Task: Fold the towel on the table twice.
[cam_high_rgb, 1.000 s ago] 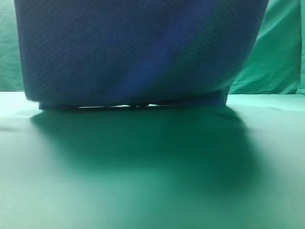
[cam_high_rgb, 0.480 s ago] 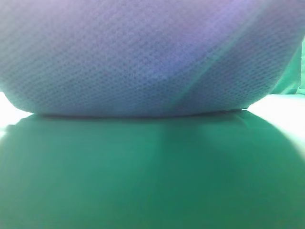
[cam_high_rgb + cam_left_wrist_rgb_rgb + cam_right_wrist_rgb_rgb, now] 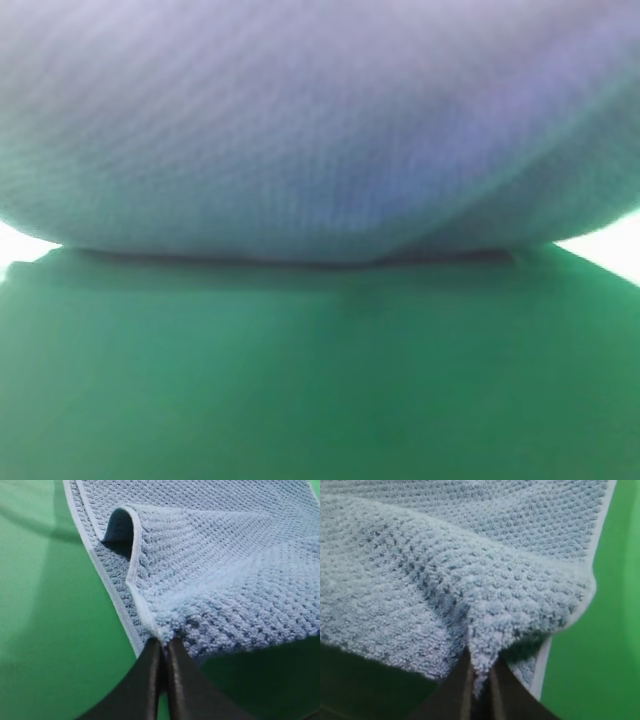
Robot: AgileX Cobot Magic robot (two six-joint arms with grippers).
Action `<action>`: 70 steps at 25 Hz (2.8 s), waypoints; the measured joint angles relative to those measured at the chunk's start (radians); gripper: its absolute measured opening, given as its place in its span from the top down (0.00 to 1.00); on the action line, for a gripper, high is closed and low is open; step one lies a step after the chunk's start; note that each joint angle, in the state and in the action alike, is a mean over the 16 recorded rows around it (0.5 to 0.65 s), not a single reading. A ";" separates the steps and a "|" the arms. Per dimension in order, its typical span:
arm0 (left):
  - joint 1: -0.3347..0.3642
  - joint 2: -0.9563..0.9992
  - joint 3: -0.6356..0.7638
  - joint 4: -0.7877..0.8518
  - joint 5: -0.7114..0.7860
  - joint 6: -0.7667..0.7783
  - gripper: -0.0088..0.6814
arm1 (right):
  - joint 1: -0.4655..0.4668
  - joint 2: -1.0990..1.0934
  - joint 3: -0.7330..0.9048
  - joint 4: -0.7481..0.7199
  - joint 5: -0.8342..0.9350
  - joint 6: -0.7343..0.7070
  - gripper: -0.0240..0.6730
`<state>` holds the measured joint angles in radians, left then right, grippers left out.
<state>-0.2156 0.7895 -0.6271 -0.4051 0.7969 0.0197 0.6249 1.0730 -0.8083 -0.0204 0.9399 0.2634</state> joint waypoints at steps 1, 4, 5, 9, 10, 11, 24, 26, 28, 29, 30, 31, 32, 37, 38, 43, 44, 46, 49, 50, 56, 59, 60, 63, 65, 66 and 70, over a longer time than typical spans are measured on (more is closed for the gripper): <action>0.000 0.004 0.005 -0.004 -0.010 0.001 0.99 | 0.001 0.006 0.008 -0.006 -0.006 0.009 0.97; 0.000 0.034 0.015 -0.013 -0.057 0.002 0.99 | -0.009 0.037 0.022 -0.024 -0.035 0.030 0.97; 0.000 0.050 0.017 -0.016 -0.078 0.003 0.99 | -0.017 0.051 0.022 -0.030 -0.048 0.036 0.97; 0.000 0.138 0.019 -0.031 -0.190 0.005 0.99 | -0.063 0.133 -0.003 -0.057 -0.111 0.045 0.97; 0.000 0.166 0.019 -0.035 -0.224 0.005 0.99 | -0.076 0.159 -0.014 -0.063 -0.129 0.044 0.97; 0.000 0.195 0.019 -0.040 -0.259 0.006 0.99 | -0.088 0.187 -0.027 -0.068 -0.147 0.042 0.97; 0.000 0.623 -0.069 -0.070 -0.644 0.014 0.99 | -0.189 0.567 -0.229 -0.122 -0.404 -0.011 0.97; 0.000 0.679 -0.099 -0.068 -0.672 0.016 0.99 | -0.196 0.614 -0.260 -0.134 -0.433 -0.013 0.97; 0.000 0.729 -0.131 -0.065 -0.690 0.019 0.99 | -0.205 0.656 -0.289 -0.146 -0.458 -0.013 0.97; 0.000 0.752 -0.146 -0.064 -0.697 0.020 0.99 | -0.209 0.675 -0.302 -0.150 -0.469 -0.014 0.97; 0.000 0.773 -0.161 -0.063 -0.702 0.021 0.99 | -0.213 0.693 -0.315 -0.155 -0.479 -0.014 0.97; 0.000 0.793 -0.175 -0.061 -0.706 0.023 0.99 | -0.218 0.710 -0.327 -0.159 -0.489 -0.014 0.97; 0.000 0.811 -0.188 -0.058 -0.709 0.024 0.99 | -0.222 0.725 -0.338 -0.162 -0.498 -0.014 0.97; 0.000 0.876 -0.229 -0.045 -0.717 0.027 0.95 | -0.241 0.782 -0.380 -0.168 -0.529 -0.014 0.90; 0.000 0.883 -0.234 -0.042 -0.718 0.027 0.92 | -0.244 0.790 -0.385 -0.169 -0.531 -0.015 0.87; 0.000 0.889 -0.244 -0.034 -0.714 0.032 0.67 | -0.253 0.795 -0.399 -0.171 -0.523 -0.015 0.61; 0.000 0.884 -0.247 -0.032 -0.709 0.035 0.61 | -0.253 0.788 -0.399 -0.171 -0.517 -0.015 0.55; 0.000 0.866 -0.254 -0.029 -0.693 0.041 0.50 | -0.254 0.766 -0.400 -0.172 -0.496 -0.016 0.44; 0.000 0.823 -0.275 -0.027 -0.646 0.050 0.37 | -0.256 0.713 -0.400 -0.173 -0.448 -0.016 0.31; 0.000 0.804 -0.285 -0.026 -0.624 0.055 0.35 | -0.256 0.690 -0.400 -0.173 -0.428 -0.016 0.28; 0.000 0.662 -0.361 -0.021 -0.442 0.094 0.44 | -0.258 0.507 -0.400 -0.173 -0.288 -0.016 0.39; 0.000 0.577 -0.400 -0.017 -0.340 0.115 0.61 | -0.258 0.403 -0.400 -0.172 -0.221 -0.018 0.56; 0.000 0.548 -0.411 -0.016 -0.307 0.121 0.67 | -0.258 0.369 -0.400 -0.172 -0.200 -0.021 0.61; 0.000 0.457 -0.440 -0.012 -0.216 0.143 0.83 | -0.258 0.270 -0.400 -0.170 -0.142 -0.034 0.77; 0.000 0.394 -0.452 -0.009 -0.166 0.163 0.91 | -0.258 0.208 -0.400 -0.165 -0.110 -0.046 0.86; 0.000 0.362 -0.456 -0.008 -0.144 0.172 0.93 | -0.258 0.179 -0.400 -0.161 -0.095 -0.055 0.89; 0.000 0.225 -0.449 -0.006 -0.084 0.206 0.98 | -0.258 0.065 -0.392 -0.126 -0.056 -0.112 0.96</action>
<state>-0.2156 1.0143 -1.0762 -0.4109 0.7133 0.2261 0.3673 1.1381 -1.2002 -0.1466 0.8838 0.1516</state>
